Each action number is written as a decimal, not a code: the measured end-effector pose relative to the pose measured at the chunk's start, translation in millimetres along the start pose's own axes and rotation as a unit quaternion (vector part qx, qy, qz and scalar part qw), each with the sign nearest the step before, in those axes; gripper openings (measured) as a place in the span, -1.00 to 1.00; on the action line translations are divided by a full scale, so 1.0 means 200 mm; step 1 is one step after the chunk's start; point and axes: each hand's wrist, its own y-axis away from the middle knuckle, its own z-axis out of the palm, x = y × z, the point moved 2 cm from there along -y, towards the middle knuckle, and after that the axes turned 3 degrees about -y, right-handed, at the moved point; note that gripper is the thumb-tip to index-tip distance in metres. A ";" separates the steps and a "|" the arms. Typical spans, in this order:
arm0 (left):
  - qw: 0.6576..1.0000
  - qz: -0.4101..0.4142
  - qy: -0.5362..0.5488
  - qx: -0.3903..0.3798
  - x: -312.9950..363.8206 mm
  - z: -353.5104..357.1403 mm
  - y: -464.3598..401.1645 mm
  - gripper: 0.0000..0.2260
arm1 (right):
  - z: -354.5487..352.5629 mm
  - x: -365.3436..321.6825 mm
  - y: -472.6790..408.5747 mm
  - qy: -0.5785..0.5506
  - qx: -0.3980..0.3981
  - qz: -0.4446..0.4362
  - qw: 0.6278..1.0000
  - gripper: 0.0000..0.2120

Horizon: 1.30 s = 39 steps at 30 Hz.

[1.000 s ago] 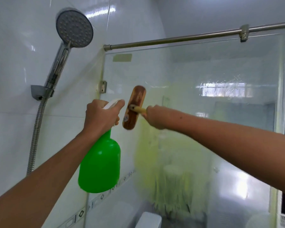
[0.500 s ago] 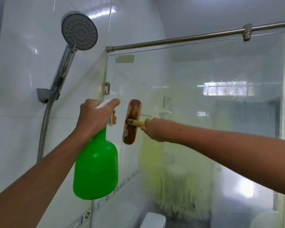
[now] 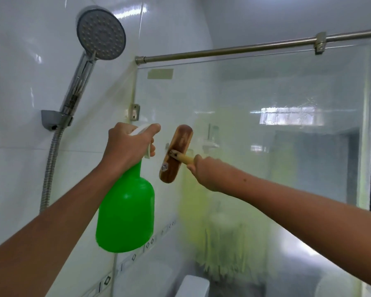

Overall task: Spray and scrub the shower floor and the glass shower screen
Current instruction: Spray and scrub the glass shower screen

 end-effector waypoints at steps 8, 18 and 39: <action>1.000 -0.008 0.018 -0.013 0.01 0.09 0.00 -0.65 | -0.61 0.38 -0.32 -0.142 0.162 0.149 0.965 -0.56; 0.999 0.002 0.023 -0.034 0.02 0.20 0.02 -0.64 | -0.20 0.29 0.06 -0.013 0.047 0.038 0.998 -0.60; 0.997 0.006 0.044 -0.066 0.10 0.45 0.10 -0.62 | -0.66 0.71 0.00 -0.105 0.212 0.157 0.959 -0.61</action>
